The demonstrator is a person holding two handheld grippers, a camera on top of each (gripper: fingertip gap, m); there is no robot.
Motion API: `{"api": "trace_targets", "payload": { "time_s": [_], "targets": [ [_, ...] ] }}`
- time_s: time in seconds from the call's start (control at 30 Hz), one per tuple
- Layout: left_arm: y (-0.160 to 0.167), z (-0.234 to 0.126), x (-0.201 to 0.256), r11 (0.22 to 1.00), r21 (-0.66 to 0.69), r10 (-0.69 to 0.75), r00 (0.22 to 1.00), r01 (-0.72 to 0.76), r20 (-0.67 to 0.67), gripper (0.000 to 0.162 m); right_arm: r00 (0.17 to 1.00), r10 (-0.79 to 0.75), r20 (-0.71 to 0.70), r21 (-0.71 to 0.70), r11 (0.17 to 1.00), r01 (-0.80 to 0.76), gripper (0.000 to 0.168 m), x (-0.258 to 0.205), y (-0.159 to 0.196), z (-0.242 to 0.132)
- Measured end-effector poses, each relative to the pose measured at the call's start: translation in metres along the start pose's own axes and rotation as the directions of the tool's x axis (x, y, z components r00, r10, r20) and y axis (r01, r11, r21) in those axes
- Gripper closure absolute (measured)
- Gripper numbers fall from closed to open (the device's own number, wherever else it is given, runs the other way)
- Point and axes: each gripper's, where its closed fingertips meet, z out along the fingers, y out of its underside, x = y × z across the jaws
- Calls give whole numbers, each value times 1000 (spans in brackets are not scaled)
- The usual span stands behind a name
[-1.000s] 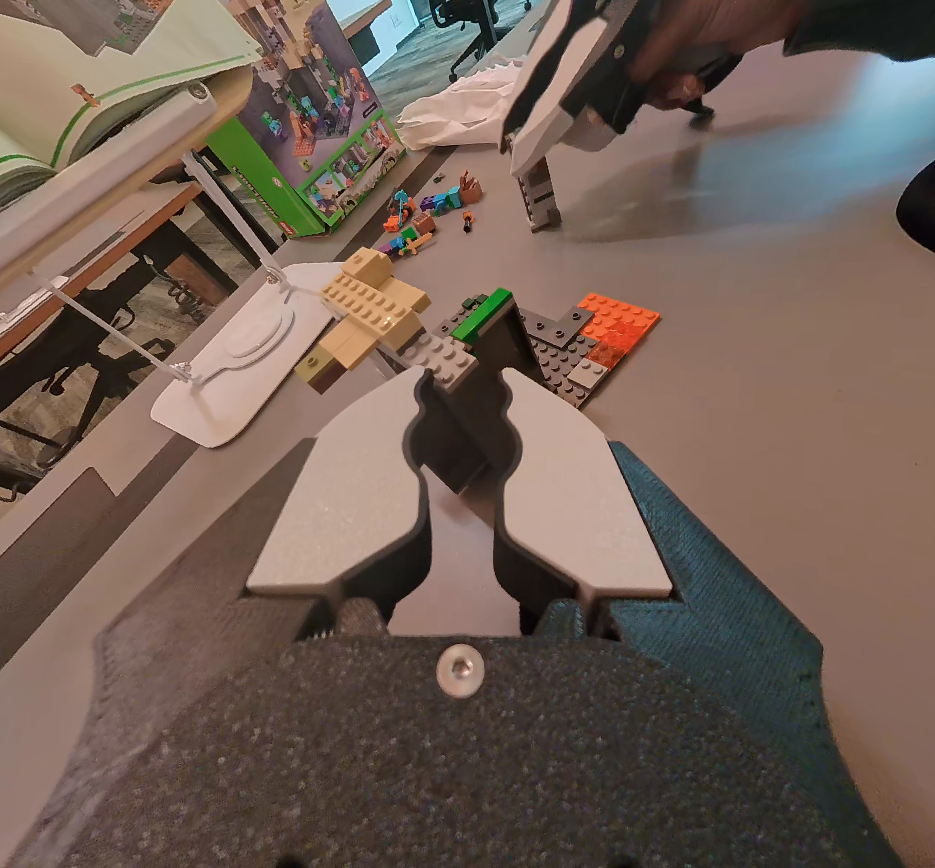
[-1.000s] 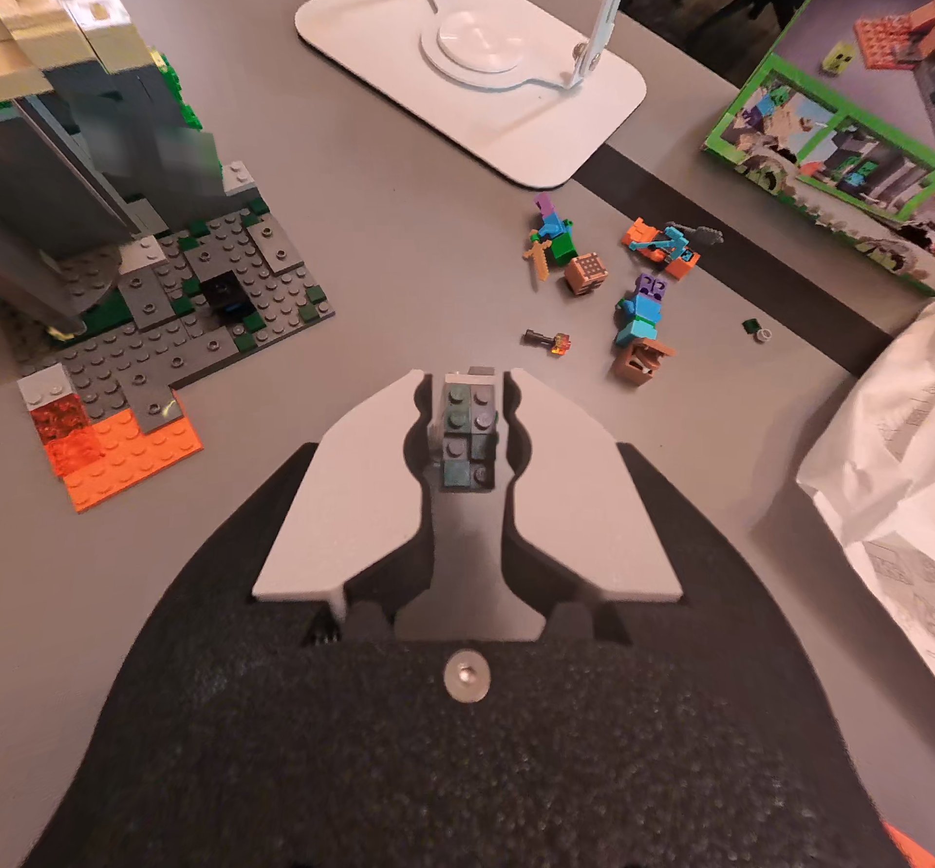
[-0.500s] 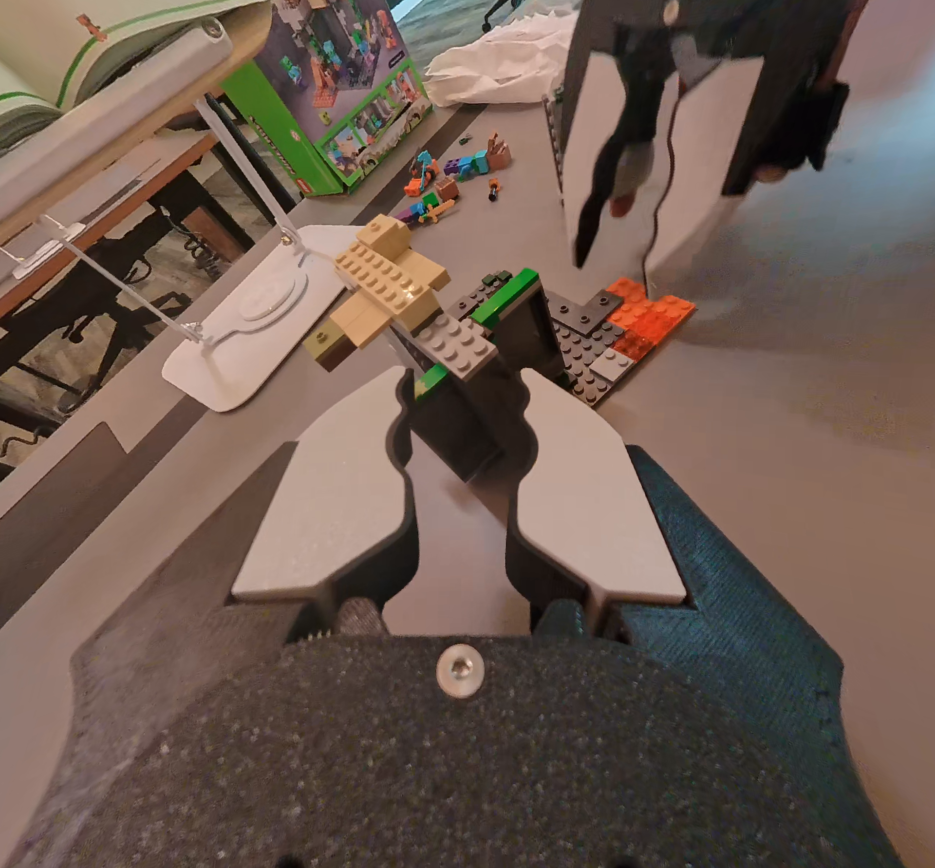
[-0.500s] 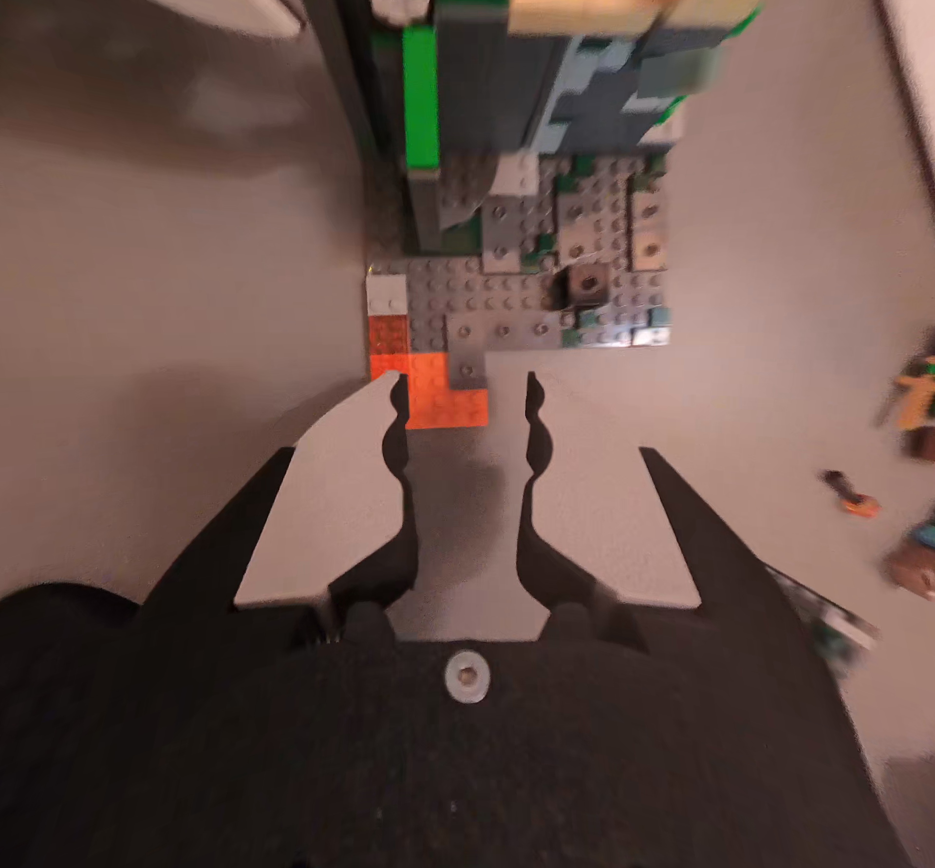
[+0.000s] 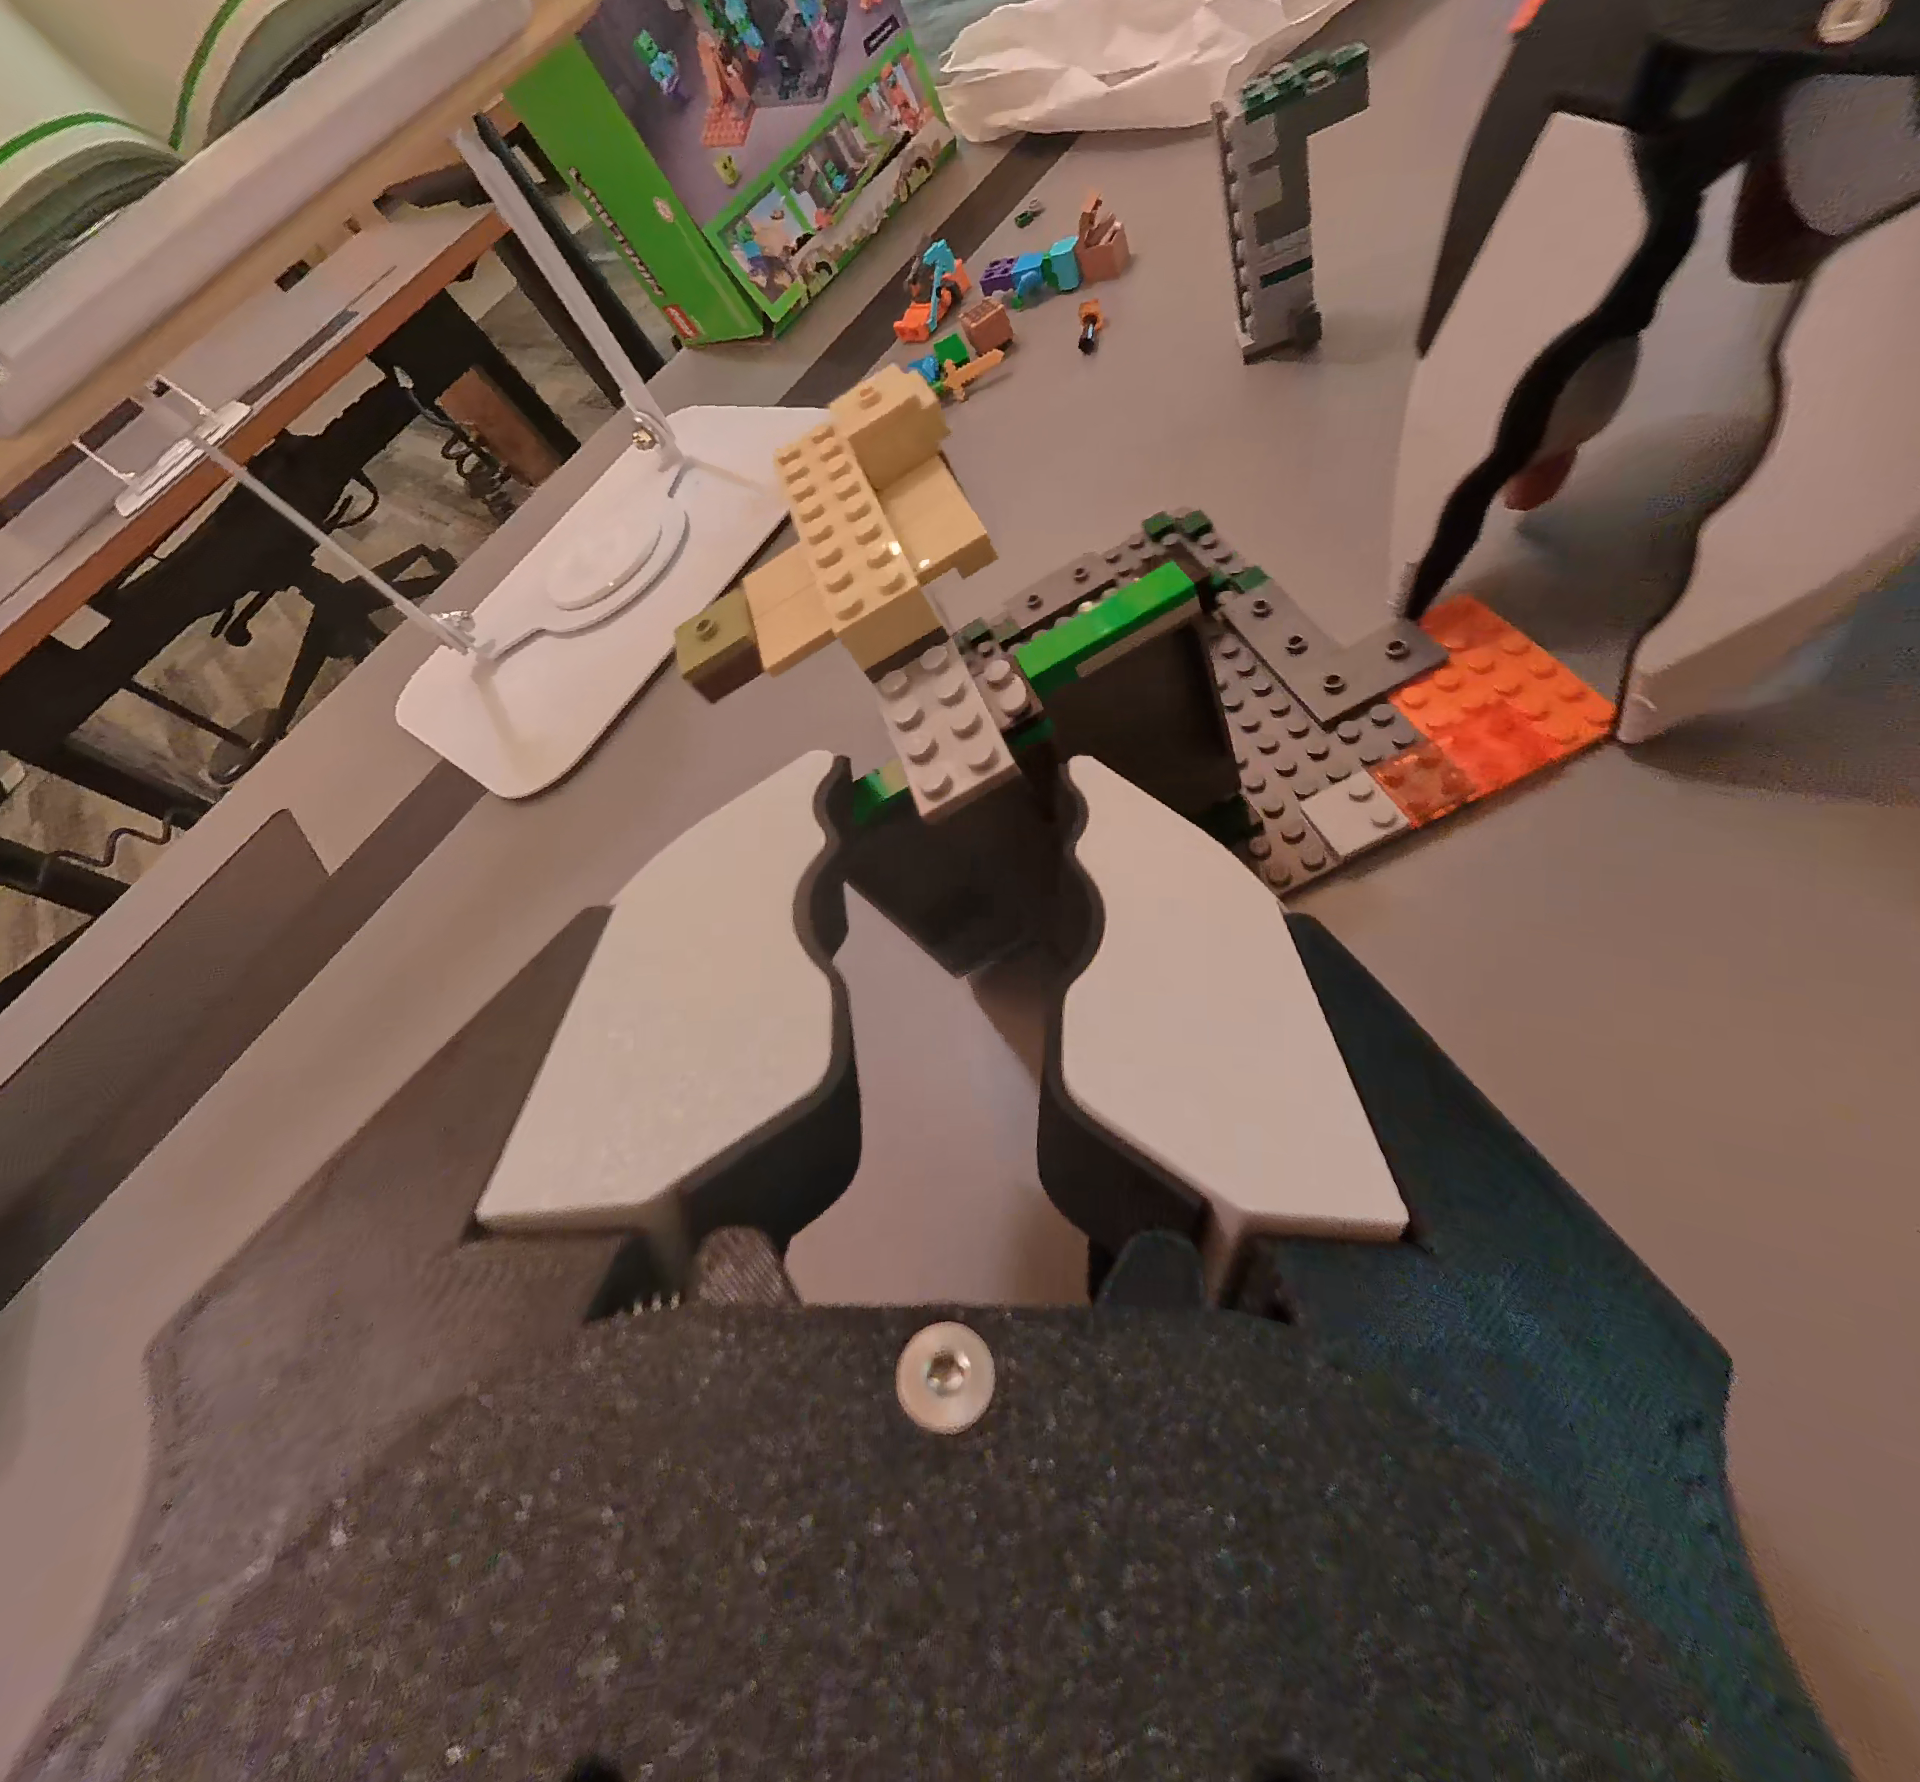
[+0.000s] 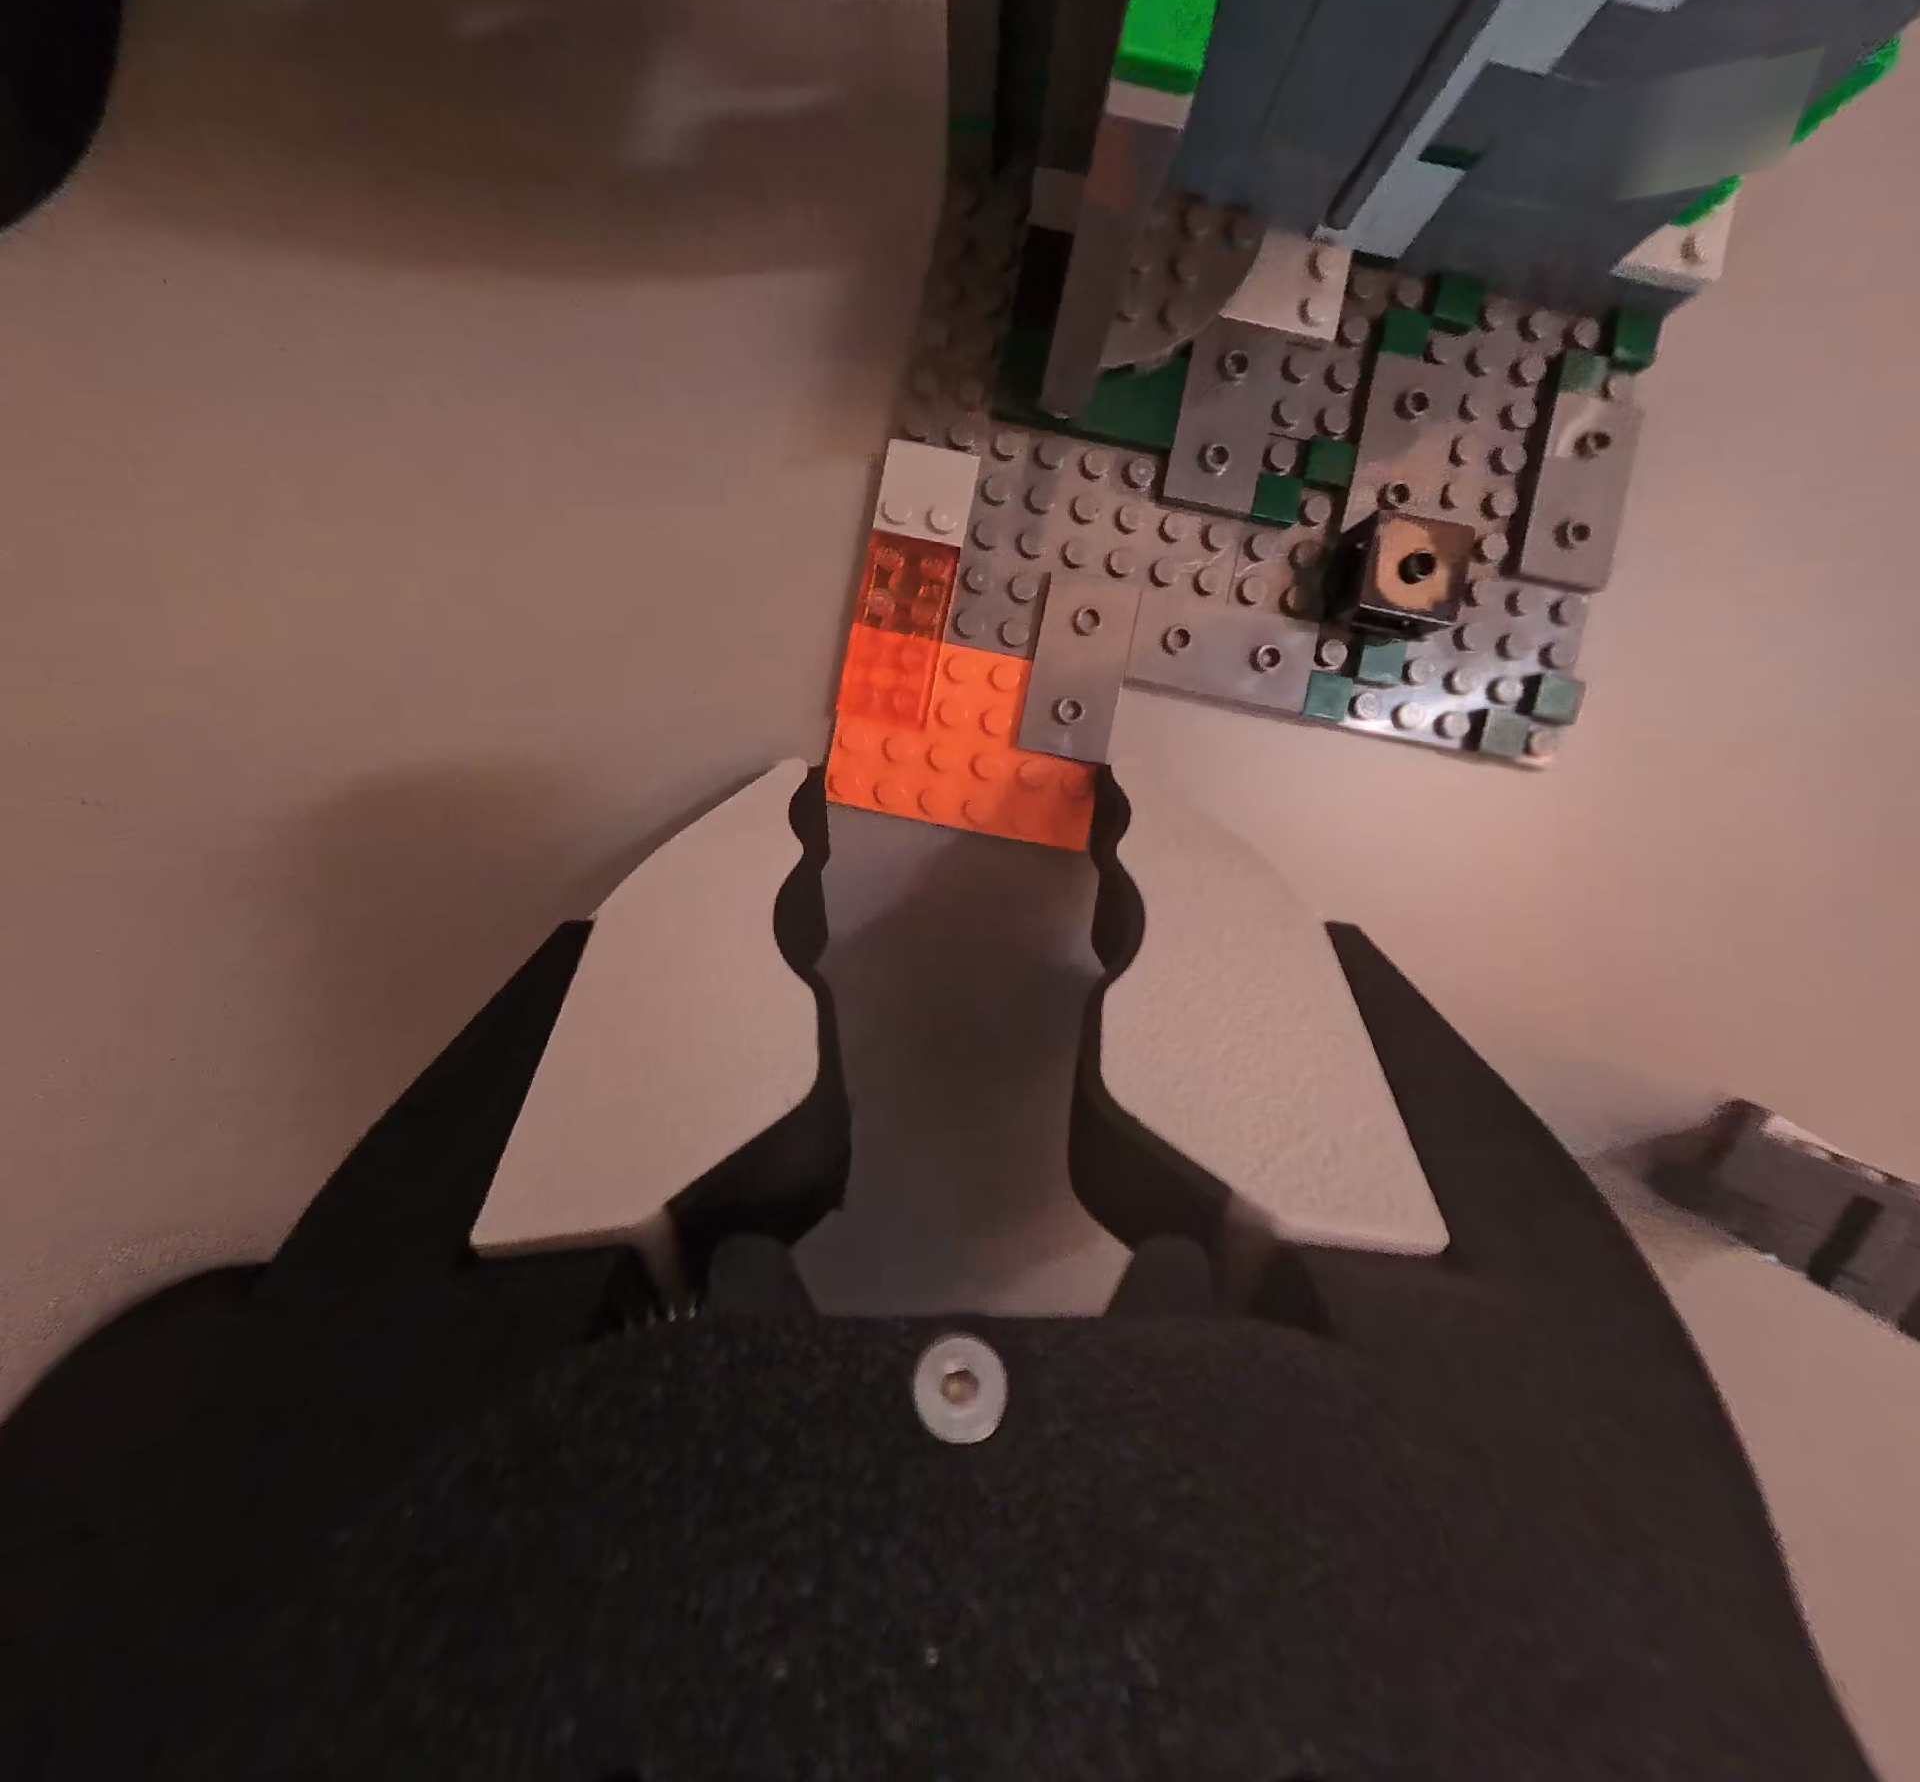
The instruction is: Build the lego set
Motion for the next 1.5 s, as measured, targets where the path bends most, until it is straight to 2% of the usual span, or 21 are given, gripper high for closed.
{"api": "trace_targets", "payload": {
  "time_s": [0.13,0.23,0.47,0.63,0.83,1.1,1.5],
  "targets": [
    [4,0,-10,1000,-15,5,999,-4,38,126,999,22,-44,36,999,-21,119,-11,-7,5],
    [8,-1,-18,1000,-18,-7,998,8,58,127,998,35,-56,67,997,-31,127,-21,-14,9],
    [15,-2,-28,999,-32,-33,996,36,87,128,998,38,-53,116,993,-32,127,-33,-28,14],
    [13,-8,-28,998,-14,-55,996,56,74,129,996,56,-68,218,975,-40,127,-28,-41,0],
    [14,-8,-27,998,-19,-51,996,52,66,132,986,48,-162,343,939,11,133,-10,-72,-13],
    [16,-8,-25,998,-25,-50,997,52,54,135,986,41,-163,341,940,17,134,-3,-104,13],
    [18,-7,-24,998,-30,-46,998,47,41,136,985,29,-170,347,937,32,134,-6,-106,14]
  ]
}}
